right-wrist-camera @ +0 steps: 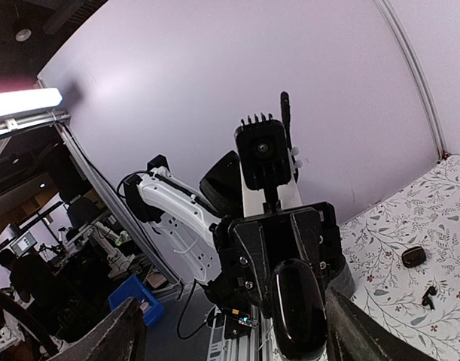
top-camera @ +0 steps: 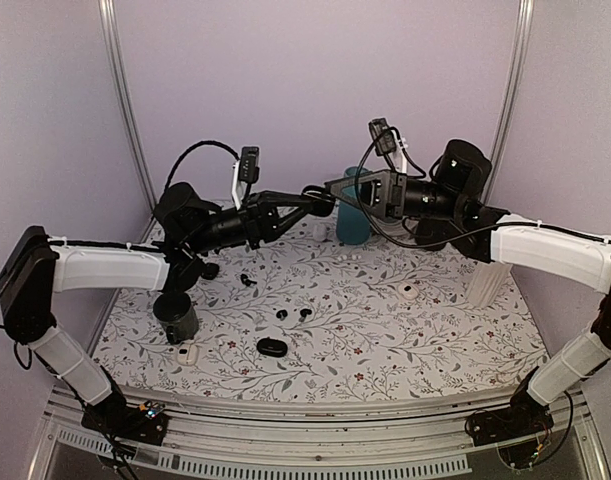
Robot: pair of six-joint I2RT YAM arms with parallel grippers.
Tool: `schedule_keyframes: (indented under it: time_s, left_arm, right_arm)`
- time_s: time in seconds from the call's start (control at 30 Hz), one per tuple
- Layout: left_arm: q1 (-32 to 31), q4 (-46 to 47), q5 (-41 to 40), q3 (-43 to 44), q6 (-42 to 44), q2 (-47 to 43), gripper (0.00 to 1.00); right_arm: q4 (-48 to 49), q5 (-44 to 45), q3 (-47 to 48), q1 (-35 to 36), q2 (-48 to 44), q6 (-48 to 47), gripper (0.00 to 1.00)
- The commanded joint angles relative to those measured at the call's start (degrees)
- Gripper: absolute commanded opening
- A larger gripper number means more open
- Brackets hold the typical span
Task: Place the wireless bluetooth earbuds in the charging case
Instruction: Close the charging case with the earbuds, then pass from the left arm to the right
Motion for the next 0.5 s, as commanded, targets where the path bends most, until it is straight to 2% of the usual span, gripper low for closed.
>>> schedule_keyframes:
  time_s: [0.0, 0.2, 0.47]
  left_arm:
    - [1.2, 5.6, 1.4, 0.0, -5.6, 1.0, 0.00]
    - [1.2, 8.4, 2.0, 1.2, -10.3, 3.1, 0.00]
    - [1.3, 8.4, 1.6, 1.7, -11.6, 4.2, 0.00]
  right_arm:
    - [-1.5, 1.9, -1.3, 0.0, -0.8, -2.1, 0.78]
    - [-3.2, 3.3, -1.6, 0.0, -1.1, -3.1, 0.61]
    - [-4.7, 4.6, -2.3, 0.1, -1.3, -3.7, 0.41]
